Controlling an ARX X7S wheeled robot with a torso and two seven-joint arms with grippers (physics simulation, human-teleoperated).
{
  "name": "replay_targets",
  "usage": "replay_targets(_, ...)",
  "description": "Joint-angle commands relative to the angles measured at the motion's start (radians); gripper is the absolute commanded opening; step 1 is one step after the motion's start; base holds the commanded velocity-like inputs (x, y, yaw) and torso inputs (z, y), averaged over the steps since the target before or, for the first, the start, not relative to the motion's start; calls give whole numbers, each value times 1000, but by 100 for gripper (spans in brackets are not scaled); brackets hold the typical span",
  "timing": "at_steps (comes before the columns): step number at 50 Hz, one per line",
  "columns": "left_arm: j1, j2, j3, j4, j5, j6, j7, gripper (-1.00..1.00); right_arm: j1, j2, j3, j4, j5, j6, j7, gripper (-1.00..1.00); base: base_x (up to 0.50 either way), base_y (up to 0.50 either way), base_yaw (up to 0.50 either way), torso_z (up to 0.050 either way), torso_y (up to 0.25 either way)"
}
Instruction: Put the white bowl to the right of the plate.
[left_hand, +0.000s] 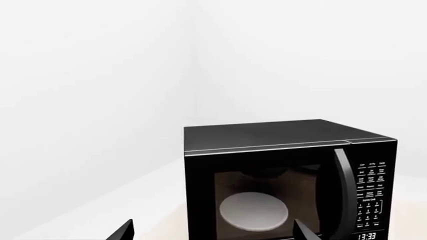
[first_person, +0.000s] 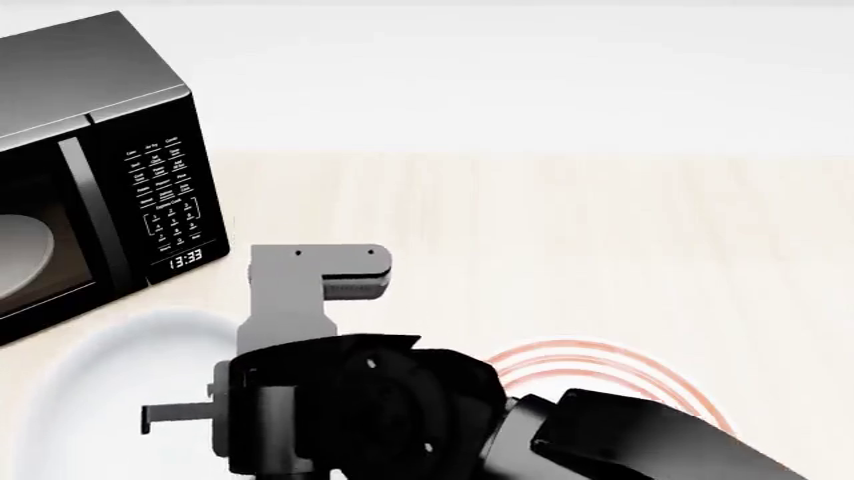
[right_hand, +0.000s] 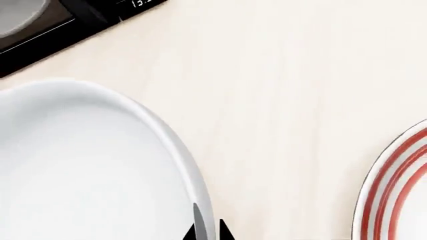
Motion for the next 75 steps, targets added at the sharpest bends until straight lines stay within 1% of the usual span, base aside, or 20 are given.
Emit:
replay_targets(1, -3, -4, 5, -6, 1, 0, -6, 100, 91, 101, 94, -157, 55, -29, 138, -100, 0, 0, 0, 0, 0)
replay_targets(9, -5, -7, 4, -7, -4, -3, -10, 100, 128, 159, 127, -171, 79, -22, 142, -100, 0, 0, 0, 0, 0)
replay_targets(16, -6, -9, 3, -10, -6, -3, -13, 100, 177, 241, 166, -198, 101, -16, 159, -100, 0, 0, 0, 0, 0)
replay_targets(23, -8, -12, 17, -14, 2, -3, -18, 100, 226, 327, 197, -162, 123, 9, 145, -100, 0, 0, 0, 0, 0)
replay_targets(31, -9, -15, 28, -18, 10, -1, -24, 100, 255, 389, 211, -123, 125, 22, 134, -100, 0, 0, 0, 0, 1)
replay_targets(41, -11, -18, 41, -19, 12, -1, -28, 100, 246, 457, 218, -67, 118, 28, 90, -100, 0, 0, 0, 0, 0)
replay_targets(46, -7, -20, 51, -15, 12, 1, -25, 100, 238, 517, 219, -51, 103, 23, 77, -100, 0, 0, 0, 0, 0)
replay_targets(54, -11, -24, 58, -17, 13, -4, -30, 100, 220, 583, 227, 0, 104, 16, 50, -100, 0, 0, 0, 0, 1)
replay_targets(58, -20, -29, 83, -27, 24, -7, -32, 100, 201, 618, 233, 33, 118, 14, 30, -100, 0, 0, 0, 0, 0)
replay_targets(75, -13, -38, 111, -25, 3, 0, -7, 100, 170, 767, 267, 72, 148, -10, 11, -100, 0, 0, 0, 0, 1)
